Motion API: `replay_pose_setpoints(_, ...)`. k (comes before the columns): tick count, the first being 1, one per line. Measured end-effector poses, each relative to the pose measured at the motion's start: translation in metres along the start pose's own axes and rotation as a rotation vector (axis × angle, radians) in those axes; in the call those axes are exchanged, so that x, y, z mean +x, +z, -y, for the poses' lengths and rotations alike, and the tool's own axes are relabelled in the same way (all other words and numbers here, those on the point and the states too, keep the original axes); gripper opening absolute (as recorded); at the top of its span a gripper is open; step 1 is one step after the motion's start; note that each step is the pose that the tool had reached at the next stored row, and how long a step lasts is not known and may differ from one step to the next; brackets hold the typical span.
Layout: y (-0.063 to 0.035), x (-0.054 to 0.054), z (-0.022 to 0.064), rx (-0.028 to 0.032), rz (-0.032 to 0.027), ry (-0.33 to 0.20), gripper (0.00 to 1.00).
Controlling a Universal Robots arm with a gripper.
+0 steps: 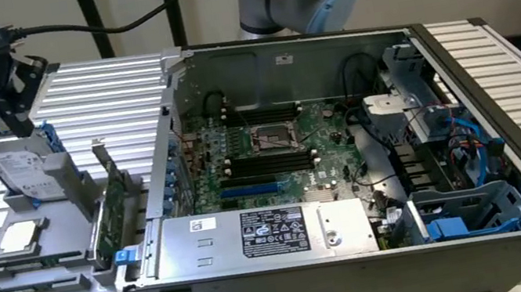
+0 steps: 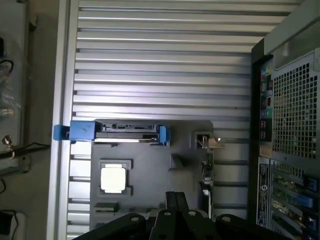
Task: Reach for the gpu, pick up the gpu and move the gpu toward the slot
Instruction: 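Reach for the gpu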
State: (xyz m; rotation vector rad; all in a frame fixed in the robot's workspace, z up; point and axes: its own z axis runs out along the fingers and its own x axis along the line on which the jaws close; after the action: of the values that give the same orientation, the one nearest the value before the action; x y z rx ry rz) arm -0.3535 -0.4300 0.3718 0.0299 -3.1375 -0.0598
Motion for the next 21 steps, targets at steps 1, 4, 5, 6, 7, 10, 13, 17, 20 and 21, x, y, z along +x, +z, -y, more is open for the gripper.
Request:
replay_pose_setpoints(1, -0.0001, -0.003, 0.0021, 0.0003, -0.0001, 0.0, 0.11)
replay_pose_setpoints(4, -0.0001, -0.011, 0.0089, 0.001, -0.0001, 0.0, 0.11)
replay_pose_setpoints(5, 0.0, -0.014, 0.0111, 0.0014, 0.0, 0.0, 0.11)
replay_pose_setpoints(6, 0.0, -0.016, 0.0131, 0.0019, -0.0001, 0.0, 0.11)
replay_pose_setpoints(7, 0.0002, -0.018, 0.0153, 0.0022, -0.0001, 0.0, 0.11)
replay_pose_setpoints(10, 0.0009, -0.025, 0.0216, 0.0033, -0.0002, 0.0, 0.11)
replay_pose_setpoints(13, 0.0026, -0.033, 0.0265, 0.0042, -0.0001, 0.0, 0.11)
replay_pose_setpoints(17, 0.0057, -0.047, 0.0306, 0.0068, -0.0001, 0.0, 0.11)
replay_pose_setpoints(20, 0.0064, -0.051, 0.0308, 0.0078, -0.0003, 0.0, 0.11)
replay_pose_setpoints(21, 0.0065, -0.051, 0.0308, 0.0078, -0.0005, 0.0, 0.11)
